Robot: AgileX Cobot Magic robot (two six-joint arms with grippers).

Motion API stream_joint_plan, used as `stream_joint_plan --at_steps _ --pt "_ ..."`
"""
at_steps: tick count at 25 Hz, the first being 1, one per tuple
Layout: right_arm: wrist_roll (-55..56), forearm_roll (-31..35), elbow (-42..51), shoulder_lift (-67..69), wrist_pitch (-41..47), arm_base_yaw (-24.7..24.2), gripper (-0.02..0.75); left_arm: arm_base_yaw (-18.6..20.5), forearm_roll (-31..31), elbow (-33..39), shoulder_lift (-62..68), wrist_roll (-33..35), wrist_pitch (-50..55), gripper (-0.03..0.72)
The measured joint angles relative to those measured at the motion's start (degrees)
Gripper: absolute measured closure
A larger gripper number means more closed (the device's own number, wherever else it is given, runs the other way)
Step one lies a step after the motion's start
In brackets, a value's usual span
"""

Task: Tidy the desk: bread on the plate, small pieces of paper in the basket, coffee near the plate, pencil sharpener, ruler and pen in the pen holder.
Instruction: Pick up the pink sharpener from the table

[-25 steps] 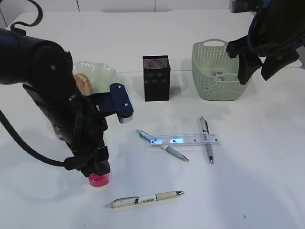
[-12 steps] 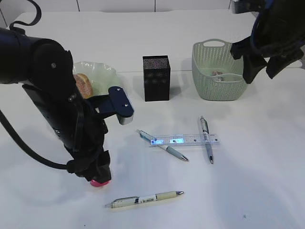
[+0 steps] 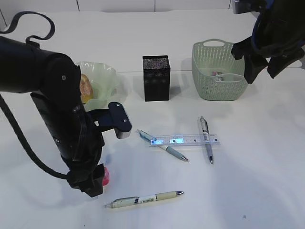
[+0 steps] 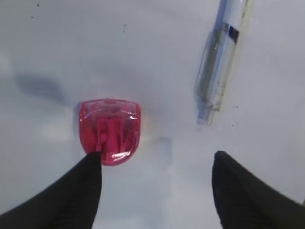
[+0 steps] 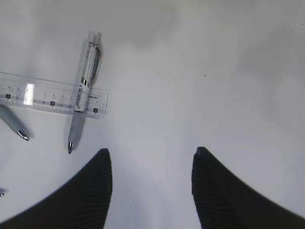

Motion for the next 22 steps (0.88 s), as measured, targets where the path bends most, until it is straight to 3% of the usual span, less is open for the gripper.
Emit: stream_joint_plan --at_steps 22 --pt "0.0 0.0 0.0 0.0 0.0 0.0 0.311 0.07 4.32 0.0 0.52 0.0 -5.13 0.161"
